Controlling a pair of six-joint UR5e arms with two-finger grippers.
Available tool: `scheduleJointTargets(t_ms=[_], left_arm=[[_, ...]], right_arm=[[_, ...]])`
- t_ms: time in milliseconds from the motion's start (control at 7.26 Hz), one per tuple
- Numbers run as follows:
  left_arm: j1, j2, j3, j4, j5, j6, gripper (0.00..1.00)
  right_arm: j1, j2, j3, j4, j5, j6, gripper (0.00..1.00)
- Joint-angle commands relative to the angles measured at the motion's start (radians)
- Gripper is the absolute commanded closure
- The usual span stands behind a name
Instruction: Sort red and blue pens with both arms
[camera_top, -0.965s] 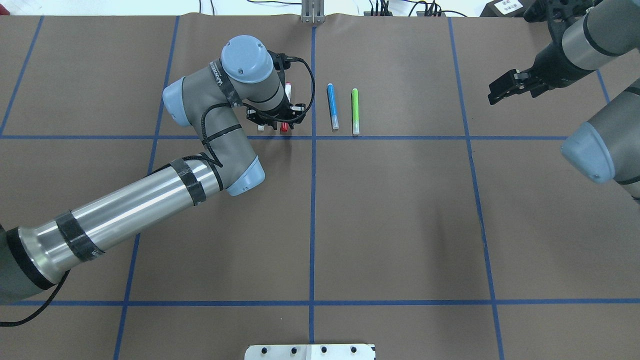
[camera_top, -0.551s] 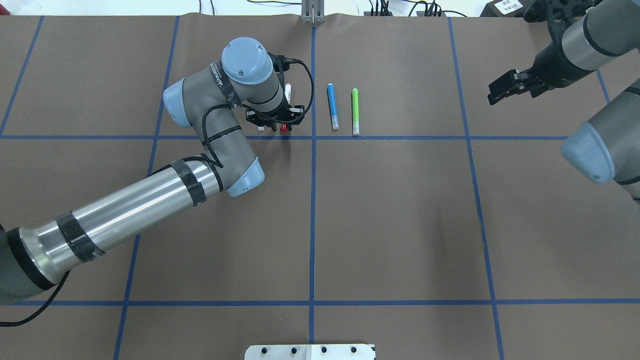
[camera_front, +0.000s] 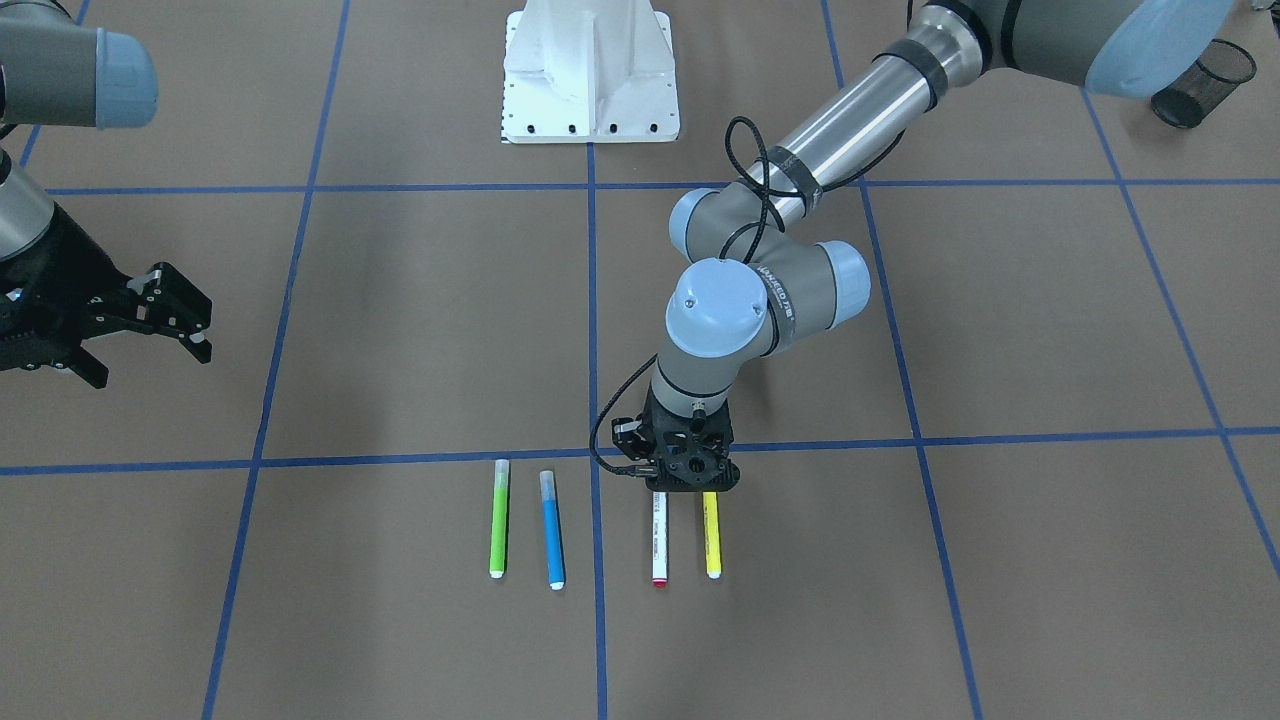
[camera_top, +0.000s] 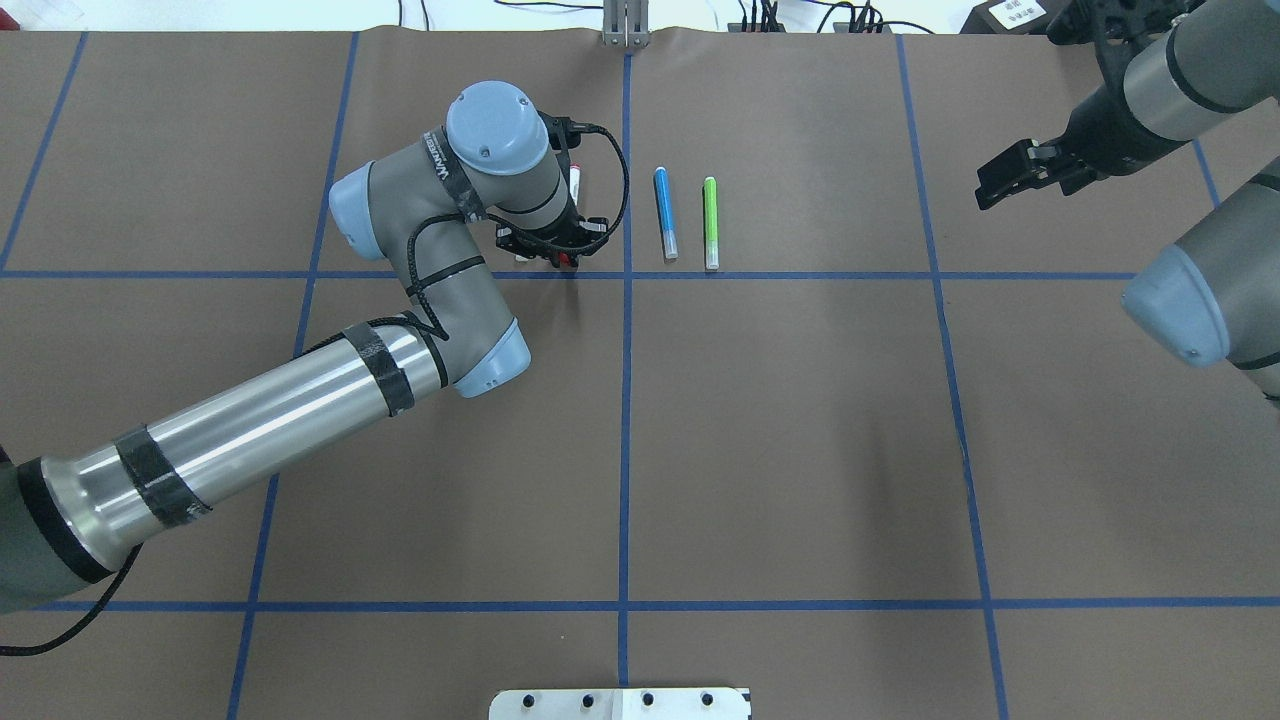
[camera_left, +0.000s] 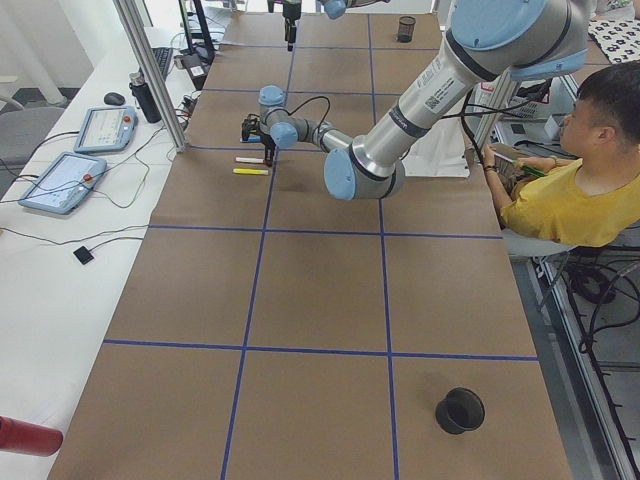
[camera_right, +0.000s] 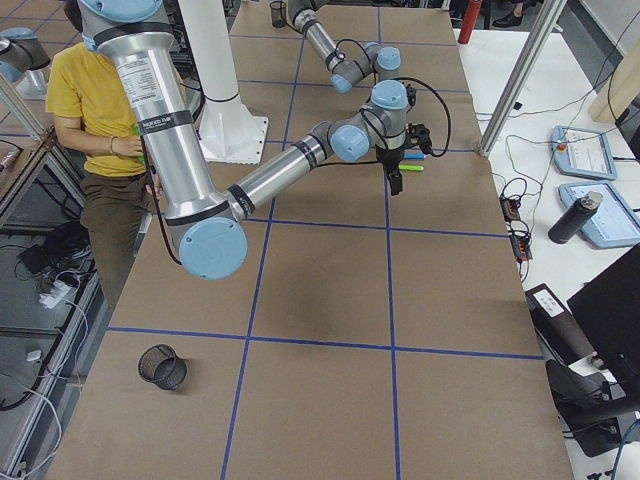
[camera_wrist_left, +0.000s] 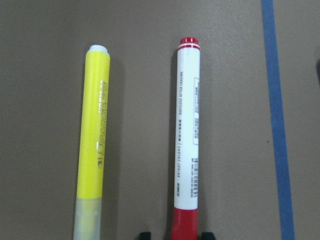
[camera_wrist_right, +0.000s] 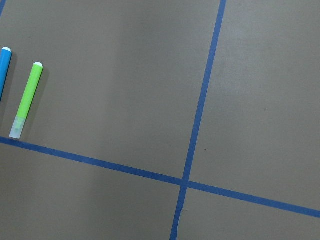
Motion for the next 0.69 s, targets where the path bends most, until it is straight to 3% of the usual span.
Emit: scheduleJointTargets(t_ms=[0,276,551], left_arm=[[0.001,0.0,-0.003,0.0,0.006,0.0,1.0],[-0.002,-0.001,-0.027,0.002,0.006,-0.005,1.0],[-0.008,0.009,-0.127,0.064,0.006,-0.028,1.0]], right_arm=[[0.0,0.0,0.0,-0.001,0.0,0.0,0.0],[0.0,0.0,0.0,0.001,0.0,0.0,0.0],[0.0,0.0,0.003,0.001,0.0,0.0,0.0]])
